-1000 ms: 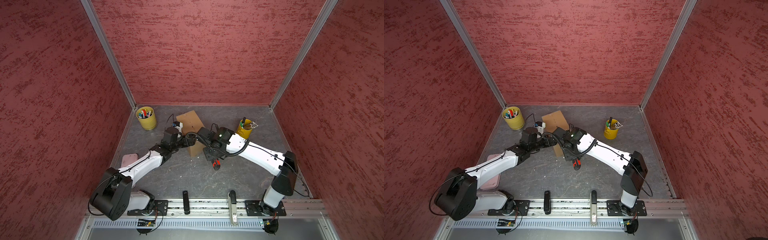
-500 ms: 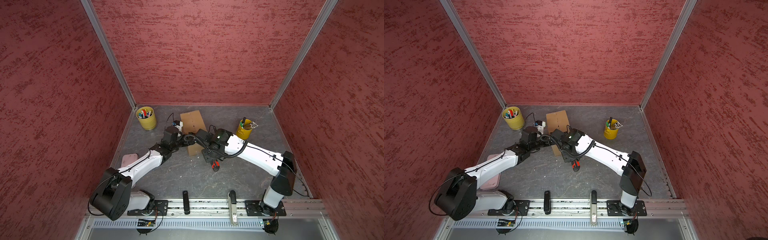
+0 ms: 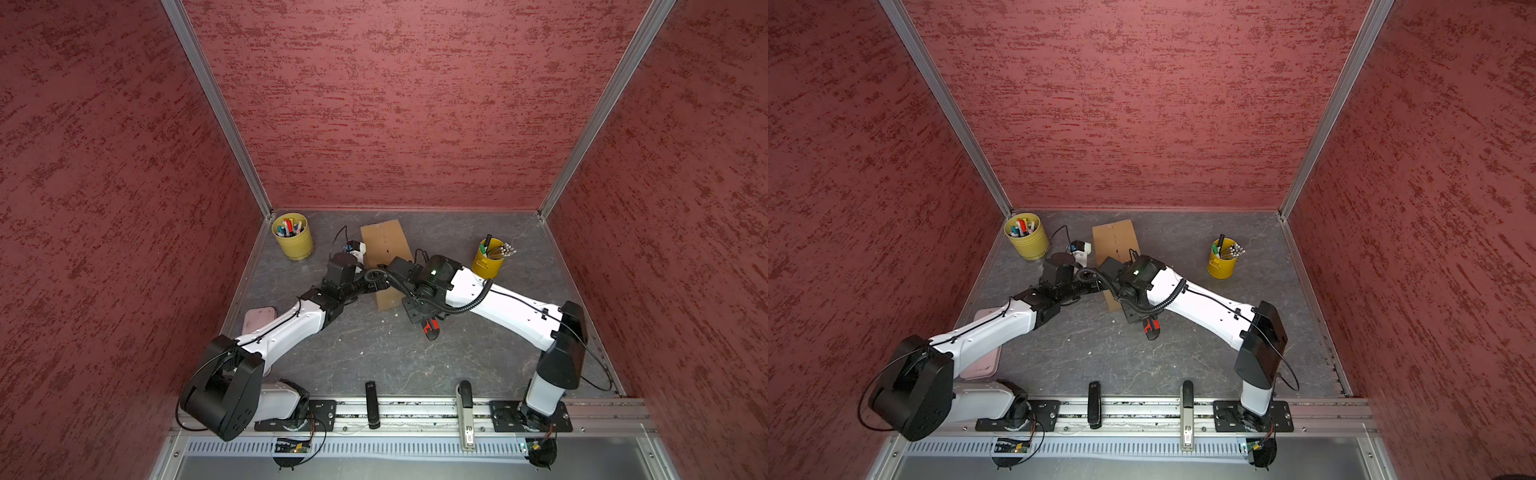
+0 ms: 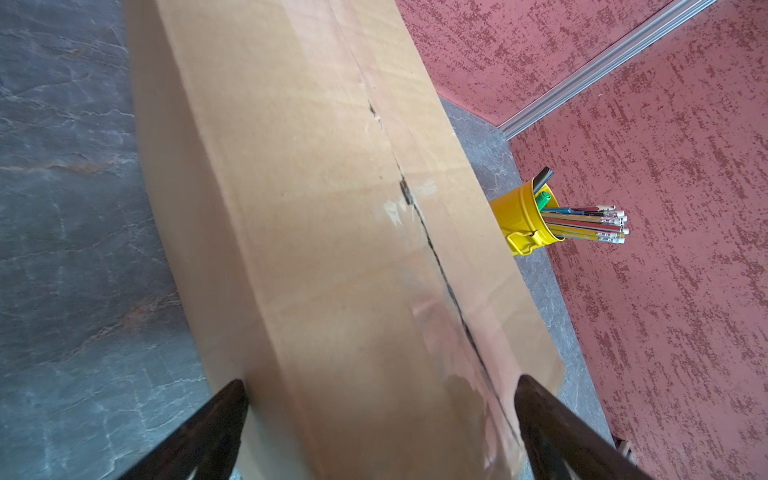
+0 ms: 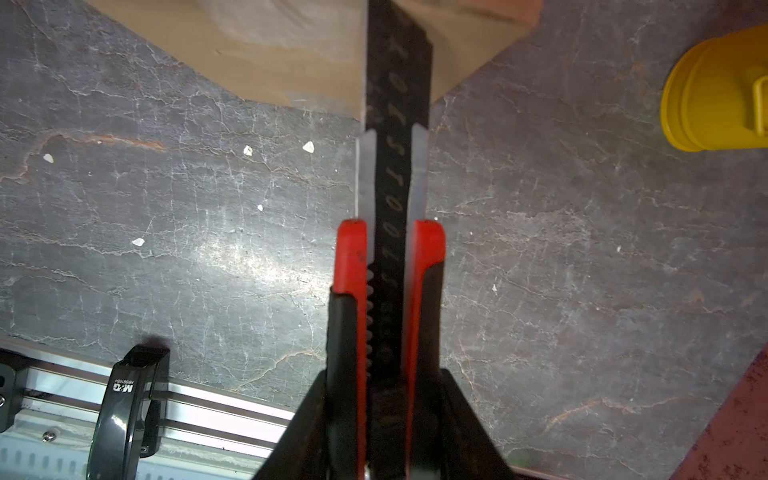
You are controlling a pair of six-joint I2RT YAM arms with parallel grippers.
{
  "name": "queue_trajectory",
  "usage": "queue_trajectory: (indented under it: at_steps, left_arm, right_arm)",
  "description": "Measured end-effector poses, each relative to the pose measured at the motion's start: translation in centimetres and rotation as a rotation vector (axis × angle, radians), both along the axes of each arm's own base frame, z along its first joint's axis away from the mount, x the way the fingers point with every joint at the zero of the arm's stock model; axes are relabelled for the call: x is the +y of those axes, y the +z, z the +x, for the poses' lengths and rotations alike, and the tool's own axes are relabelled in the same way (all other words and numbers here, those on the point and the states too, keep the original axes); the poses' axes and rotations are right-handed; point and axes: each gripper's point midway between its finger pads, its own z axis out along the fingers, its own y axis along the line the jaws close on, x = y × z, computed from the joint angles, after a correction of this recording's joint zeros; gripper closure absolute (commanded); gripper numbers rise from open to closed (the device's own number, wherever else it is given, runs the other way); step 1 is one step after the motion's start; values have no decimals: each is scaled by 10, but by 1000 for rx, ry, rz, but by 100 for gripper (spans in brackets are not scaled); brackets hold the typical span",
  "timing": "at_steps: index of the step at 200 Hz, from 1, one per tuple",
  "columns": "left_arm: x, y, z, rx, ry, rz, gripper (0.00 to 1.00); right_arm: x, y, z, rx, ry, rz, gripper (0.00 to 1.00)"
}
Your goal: Unpack the express box
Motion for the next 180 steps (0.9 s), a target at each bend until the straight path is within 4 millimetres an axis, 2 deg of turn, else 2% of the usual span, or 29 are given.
queue_trajectory:
  at_steps: [100,180]
  left_arm:
    - [-4,-3,1,4,-12,-9,0]
    - [-16,-4,-3,5,-34,1,0]
  right_arm:
    - [-1,-1,1,-2,1,-20,100]
    - [-3,-1,2,-5,-1,-34,100]
